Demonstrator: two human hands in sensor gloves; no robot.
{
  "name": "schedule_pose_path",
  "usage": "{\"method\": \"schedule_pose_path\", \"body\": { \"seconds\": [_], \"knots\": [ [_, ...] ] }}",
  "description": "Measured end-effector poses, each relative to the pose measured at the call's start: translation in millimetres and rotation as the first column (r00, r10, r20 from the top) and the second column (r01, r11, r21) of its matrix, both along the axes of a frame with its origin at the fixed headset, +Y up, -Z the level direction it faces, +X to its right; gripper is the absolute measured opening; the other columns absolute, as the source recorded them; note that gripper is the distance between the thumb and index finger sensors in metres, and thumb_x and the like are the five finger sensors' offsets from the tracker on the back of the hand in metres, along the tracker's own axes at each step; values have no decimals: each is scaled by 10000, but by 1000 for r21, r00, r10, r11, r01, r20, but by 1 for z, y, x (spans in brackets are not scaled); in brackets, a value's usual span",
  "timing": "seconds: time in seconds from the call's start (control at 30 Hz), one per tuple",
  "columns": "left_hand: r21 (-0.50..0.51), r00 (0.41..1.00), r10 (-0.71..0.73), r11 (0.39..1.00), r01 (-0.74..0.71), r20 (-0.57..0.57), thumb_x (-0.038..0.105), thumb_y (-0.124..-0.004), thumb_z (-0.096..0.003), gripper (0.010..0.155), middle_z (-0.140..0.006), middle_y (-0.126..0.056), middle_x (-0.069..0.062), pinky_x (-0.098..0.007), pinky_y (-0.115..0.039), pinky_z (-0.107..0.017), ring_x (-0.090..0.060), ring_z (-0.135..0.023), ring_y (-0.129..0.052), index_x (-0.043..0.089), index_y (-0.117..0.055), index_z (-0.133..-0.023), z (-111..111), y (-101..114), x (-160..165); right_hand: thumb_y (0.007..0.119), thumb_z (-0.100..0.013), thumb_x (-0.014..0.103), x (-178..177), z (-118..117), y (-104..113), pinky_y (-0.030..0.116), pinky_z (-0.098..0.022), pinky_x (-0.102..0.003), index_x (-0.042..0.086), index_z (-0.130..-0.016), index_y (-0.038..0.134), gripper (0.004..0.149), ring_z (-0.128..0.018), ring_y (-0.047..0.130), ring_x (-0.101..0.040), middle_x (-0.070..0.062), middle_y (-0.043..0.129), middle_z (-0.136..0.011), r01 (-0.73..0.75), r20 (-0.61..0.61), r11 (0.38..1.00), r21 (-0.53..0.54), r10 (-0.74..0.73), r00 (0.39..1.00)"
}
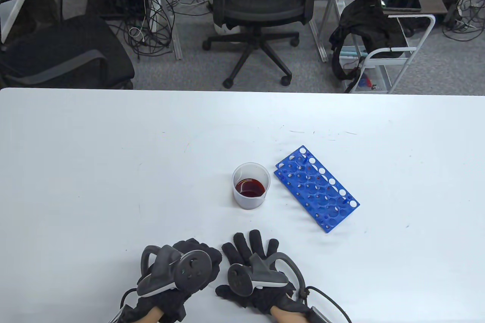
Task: Dip glass rod and spread liquid on culture dish
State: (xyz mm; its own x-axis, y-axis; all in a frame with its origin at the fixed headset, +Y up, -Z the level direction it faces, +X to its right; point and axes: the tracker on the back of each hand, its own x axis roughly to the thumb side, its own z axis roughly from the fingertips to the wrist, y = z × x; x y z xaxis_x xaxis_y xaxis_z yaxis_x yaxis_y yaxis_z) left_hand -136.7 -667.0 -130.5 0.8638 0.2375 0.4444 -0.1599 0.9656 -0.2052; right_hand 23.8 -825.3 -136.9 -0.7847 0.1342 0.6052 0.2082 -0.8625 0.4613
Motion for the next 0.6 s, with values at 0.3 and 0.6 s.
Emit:
{"method": "schedule_pose_path", "body": {
  "seconds": [0.3,0.6],
  "knots": [
    [-49,998,54,997,-54,12,434,-911,-497,335,-713,-1058,18,-409,-907,-520,-295,-625,-1062,254,-964,-774,-2,-3,-3,294,-562,764,0,0,-1,97,-551,-876,56,-1044,-235,1007,-923,-135,-651,-299,-206,-1085,2,4,1000,1,-2,1000],
    [-3,997,74,997,-74,-6,433,-907,-501,341,-729,-1055,20,-406,-909,-520,-290,-632,-1064,259,-955,-789,2,-6,2,294,-562,764,0,0,-1,97,-552,-876,57,-1044,-235,1006,-923,-136,-650,-298,-206,-1085,2,4,1000,1,-2,1000]
  ]
}}
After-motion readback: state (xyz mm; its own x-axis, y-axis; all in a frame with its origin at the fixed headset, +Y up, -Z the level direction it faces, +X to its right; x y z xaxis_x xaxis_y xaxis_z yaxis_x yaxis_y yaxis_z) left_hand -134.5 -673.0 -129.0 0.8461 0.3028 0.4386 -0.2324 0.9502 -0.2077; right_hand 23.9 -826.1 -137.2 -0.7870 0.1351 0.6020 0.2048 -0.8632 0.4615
